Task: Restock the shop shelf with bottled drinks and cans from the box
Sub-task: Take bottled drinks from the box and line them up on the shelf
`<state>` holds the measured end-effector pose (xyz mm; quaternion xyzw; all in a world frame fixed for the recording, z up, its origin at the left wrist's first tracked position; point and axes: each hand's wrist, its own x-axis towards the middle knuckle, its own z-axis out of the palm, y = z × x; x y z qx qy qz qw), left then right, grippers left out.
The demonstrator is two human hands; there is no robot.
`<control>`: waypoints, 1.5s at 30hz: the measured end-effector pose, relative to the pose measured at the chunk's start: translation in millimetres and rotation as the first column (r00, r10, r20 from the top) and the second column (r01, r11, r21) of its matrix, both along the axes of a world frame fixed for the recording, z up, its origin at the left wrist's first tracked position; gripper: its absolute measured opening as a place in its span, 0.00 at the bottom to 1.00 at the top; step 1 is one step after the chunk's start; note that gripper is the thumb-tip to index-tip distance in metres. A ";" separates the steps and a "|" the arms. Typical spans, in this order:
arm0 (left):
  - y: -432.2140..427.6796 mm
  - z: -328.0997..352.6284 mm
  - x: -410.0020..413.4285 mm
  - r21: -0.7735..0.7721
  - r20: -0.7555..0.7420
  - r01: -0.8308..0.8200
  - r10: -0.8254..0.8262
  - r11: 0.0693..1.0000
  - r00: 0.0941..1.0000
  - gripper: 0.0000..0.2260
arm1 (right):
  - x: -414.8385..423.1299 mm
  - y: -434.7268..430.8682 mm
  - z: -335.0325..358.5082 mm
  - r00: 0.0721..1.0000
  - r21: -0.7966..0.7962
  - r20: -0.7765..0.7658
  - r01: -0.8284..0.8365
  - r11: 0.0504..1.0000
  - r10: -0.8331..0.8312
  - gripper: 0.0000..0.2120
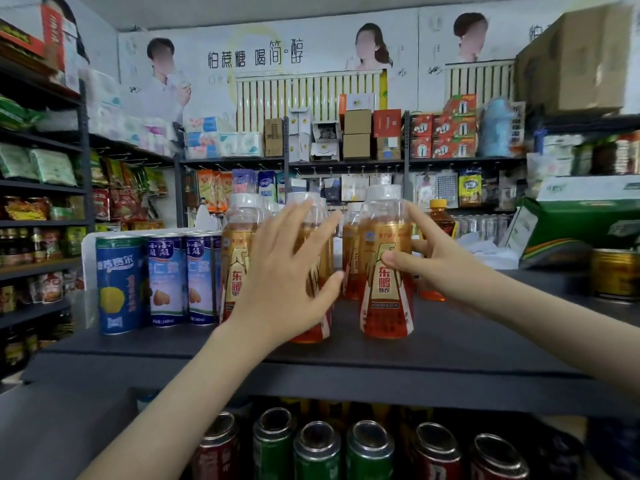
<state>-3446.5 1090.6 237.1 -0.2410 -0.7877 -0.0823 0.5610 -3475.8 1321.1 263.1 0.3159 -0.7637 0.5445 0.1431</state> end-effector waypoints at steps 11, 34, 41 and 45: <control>-28.0 -10.8 -27.9 -0.233 -0.044 -0.203 0.198 0.951 0.979 0.27 | -51.1 -12.2 3.0 0.958 0.364 -0.098 0.288 0.886 -0.271 0.42; -36.0 -15.9 -41.3 -0.314 -0.206 -0.173 0.111 0.934 0.972 0.25 | -88.4 -52.4 -27.0 0.837 0.463 -0.406 0.534 0.707 -0.367 0.61; -33.9 -16.7 -36.1 -0.315 -0.087 -0.131 0.109 0.940 0.990 0.26 | -42.7 -41.4 -20.6 0.790 0.524 -0.429 0.612 0.592 -0.437 0.49; -20.3 -24.0 -5.8 -0.081 0.228 0.086 -0.065 0.993 0.971 0.26 | 3.8 -48.0 -31.7 0.810 0.511 -0.412 0.585 0.630 -0.417 0.37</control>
